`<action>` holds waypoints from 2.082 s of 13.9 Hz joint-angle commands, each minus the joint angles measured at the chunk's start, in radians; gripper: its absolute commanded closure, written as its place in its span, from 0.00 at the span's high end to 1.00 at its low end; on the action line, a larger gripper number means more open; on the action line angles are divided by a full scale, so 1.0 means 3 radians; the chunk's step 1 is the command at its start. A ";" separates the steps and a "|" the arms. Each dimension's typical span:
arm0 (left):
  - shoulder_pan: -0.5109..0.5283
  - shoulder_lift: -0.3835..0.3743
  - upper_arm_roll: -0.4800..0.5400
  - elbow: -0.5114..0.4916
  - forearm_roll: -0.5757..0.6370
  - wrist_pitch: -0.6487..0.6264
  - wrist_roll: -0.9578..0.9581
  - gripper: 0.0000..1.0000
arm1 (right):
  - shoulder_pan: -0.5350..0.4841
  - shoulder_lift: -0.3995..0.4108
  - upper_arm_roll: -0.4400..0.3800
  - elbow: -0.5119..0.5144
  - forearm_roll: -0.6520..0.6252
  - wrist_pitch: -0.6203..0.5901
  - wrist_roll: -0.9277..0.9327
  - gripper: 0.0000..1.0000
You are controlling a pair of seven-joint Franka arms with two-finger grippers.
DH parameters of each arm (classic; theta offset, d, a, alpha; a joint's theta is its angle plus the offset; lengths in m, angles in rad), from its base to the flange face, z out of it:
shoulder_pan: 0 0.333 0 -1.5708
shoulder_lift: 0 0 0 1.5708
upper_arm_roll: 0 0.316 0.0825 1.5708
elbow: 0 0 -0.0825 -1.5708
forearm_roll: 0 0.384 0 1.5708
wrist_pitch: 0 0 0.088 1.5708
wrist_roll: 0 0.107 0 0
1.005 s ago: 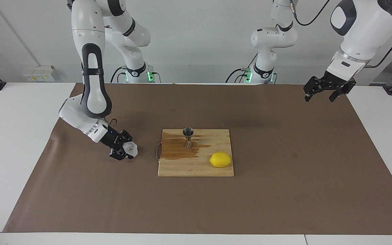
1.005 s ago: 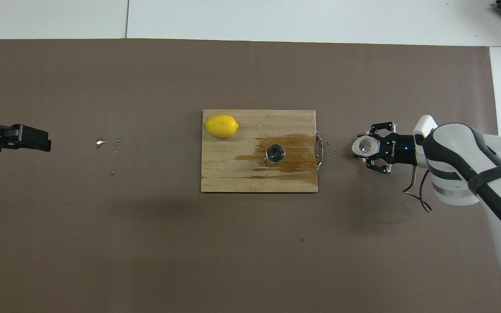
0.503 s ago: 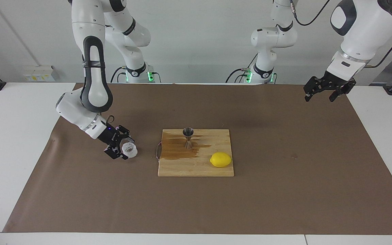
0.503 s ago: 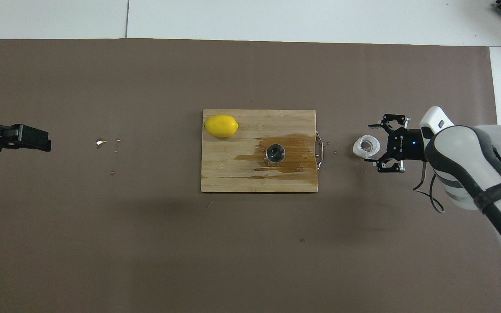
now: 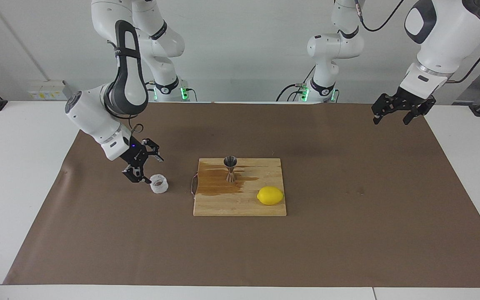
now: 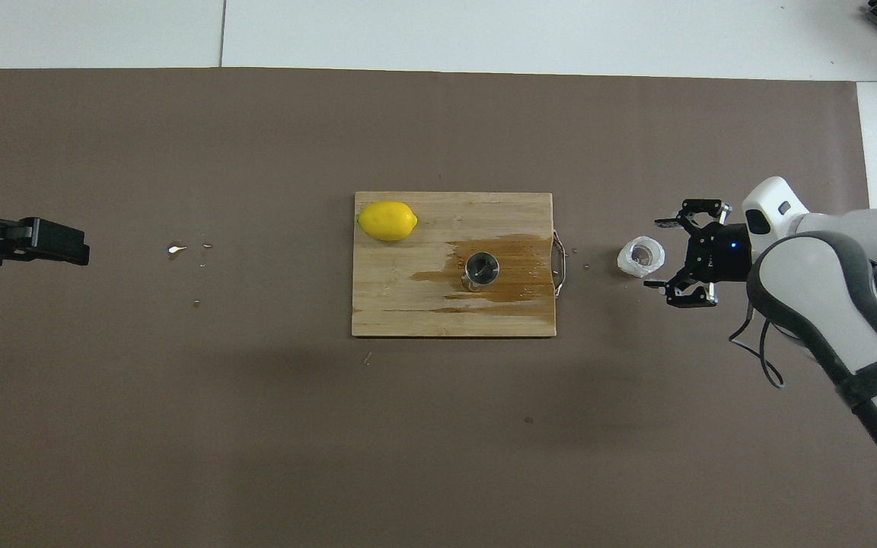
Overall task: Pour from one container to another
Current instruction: 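Open the right gripper to release the white cup, then withdraw the open right gripper away from the white cup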
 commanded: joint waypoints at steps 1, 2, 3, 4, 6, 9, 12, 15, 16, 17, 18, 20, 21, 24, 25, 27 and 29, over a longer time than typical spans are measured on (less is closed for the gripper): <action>-0.0001 -0.0060 0.0009 -0.0034 0.0051 -0.0038 0.0041 1.00 | -0.0028 -0.0050 0.0014 -0.0035 -0.0415 -0.0012 0.0823 1.00; -0.0001 -0.0060 0.0009 -0.0034 0.0051 -0.0038 0.0041 1.00 | -0.0023 -0.0100 0.0014 -0.0025 -0.0589 -0.0017 0.1094 1.00; -0.0001 -0.0060 0.0009 -0.0034 0.0051 -0.0038 0.0036 1.00 | -0.0022 -0.0146 0.0014 -0.0025 -0.0778 -0.0022 0.1416 1.00; -0.0001 -0.0060 0.0009 -0.0034 0.0051 -0.0038 0.0041 1.00 | -0.0028 -0.0197 0.0014 -0.0020 -0.0957 -0.0038 0.1733 1.00; -0.0001 -0.0060 0.0009 -0.0034 0.0051 -0.0038 0.0036 1.00 | -0.0028 -0.0315 0.0014 0.0016 -0.1254 -0.0231 0.2367 1.00; -0.0001 -0.0060 0.0009 -0.0034 0.0051 -0.0038 0.0041 1.00 | -0.0022 -0.0468 0.0049 0.0103 -0.1485 -0.0604 0.3404 1.00; -0.0001 -0.0060 0.0009 -0.0034 0.0051 -0.0038 0.0041 1.00 | 0.0161 -0.0546 0.0054 0.0113 -0.1607 -0.0814 0.4641 1.00; -0.0001 -0.0060 0.0009 -0.0034 0.0051 -0.0038 0.0041 1.00 | 0.0335 -0.0586 0.0065 0.0205 -0.1990 -0.1044 0.5589 1.00; -0.0001 -0.0060 0.0009 -0.0034 0.0051 -0.0038 0.0036 1.00 | 0.0335 -0.0602 0.0065 0.0357 -0.2022 -0.1263 0.5698 1.00; -0.0001 -0.0060 0.0009 -0.0034 0.0051 -0.0038 0.0041 1.00 | 0.0305 -0.0602 0.0060 0.0546 -0.2022 -0.1498 0.5704 1.00; -0.0001 -0.0060 0.0009 -0.0034 0.0051 -0.0038 0.0036 1.00 | 0.0279 -0.0612 0.0039 0.0720 -0.2017 -0.1703 0.5689 1.00; -0.0001 -0.0060 0.0009 -0.0034 0.0051 -0.0038 0.0036 1.00 | 0.0167 -0.0693 0.0019 0.0946 -0.1946 -0.1924 0.5673 1.00; -0.0001 -0.0060 0.0009 -0.0034 0.0051 -0.0038 0.0036 1.00 | 0.0131 -0.0734 0.0009 0.1043 -0.1905 -0.1955 0.5663 1.00; -0.0001 -0.0060 0.0009 -0.0034 0.0051 -0.0038 0.0041 1.00 | 0.0075 -0.0720 -0.0027 0.1416 -0.1899 -0.2444 0.5708 1.00; -0.0001 -0.0060 0.0009 -0.0034 0.0051 -0.0038 0.0041 1.00 | 0.0075 -0.0730 -0.0027 0.1432 -0.1904 -0.2542 0.5714 1.00; -0.0001 -0.0060 0.0009 -0.0034 0.0051 -0.0038 0.0041 1.00 | 0.0064 -0.0725 -0.0048 0.1468 -0.1899 -0.2594 0.5683 1.00; -0.0001 -0.0060 0.0009 -0.0034 0.0051 -0.0038 0.0036 1.00 | 0.0064 -0.0709 -0.0048 0.1488 -0.1894 -0.2548 0.5709 1.00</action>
